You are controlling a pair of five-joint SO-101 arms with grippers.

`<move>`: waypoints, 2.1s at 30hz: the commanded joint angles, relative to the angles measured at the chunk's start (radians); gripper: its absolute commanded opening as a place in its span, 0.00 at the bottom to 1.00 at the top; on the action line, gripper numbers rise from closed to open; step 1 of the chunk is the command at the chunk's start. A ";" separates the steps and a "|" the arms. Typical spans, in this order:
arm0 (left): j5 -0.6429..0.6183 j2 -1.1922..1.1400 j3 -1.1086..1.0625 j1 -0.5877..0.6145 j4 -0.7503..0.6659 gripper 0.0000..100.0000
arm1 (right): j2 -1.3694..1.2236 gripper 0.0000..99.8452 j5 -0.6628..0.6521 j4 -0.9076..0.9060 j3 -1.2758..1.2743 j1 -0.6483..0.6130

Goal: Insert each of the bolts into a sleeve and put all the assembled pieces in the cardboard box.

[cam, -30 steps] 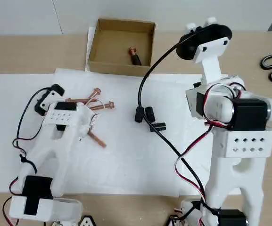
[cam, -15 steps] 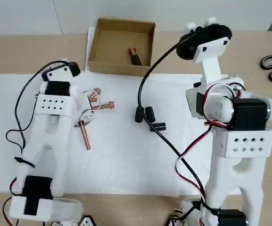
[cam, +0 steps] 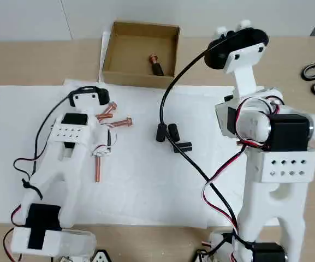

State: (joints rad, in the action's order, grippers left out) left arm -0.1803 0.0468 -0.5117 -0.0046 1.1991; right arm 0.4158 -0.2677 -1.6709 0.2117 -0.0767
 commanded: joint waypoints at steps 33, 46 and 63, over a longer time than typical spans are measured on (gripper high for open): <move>0.072 -0.144 -0.053 -0.002 -0.135 0.04 | 0.214 0.00 0.012 -0.004 -0.072 0.008; 0.075 -0.026 0.061 -0.003 0.000 0.01 | 0.216 0.00 0.008 0.002 -0.071 0.010; 0.012 0.712 -0.004 -0.002 0.086 0.01 | 0.433 0.00 0.014 0.022 -0.077 0.008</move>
State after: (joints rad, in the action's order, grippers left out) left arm -0.1235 0.6299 -0.4918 -0.0046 1.3663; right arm 0.7948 -0.2677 -1.6648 0.1304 -0.0783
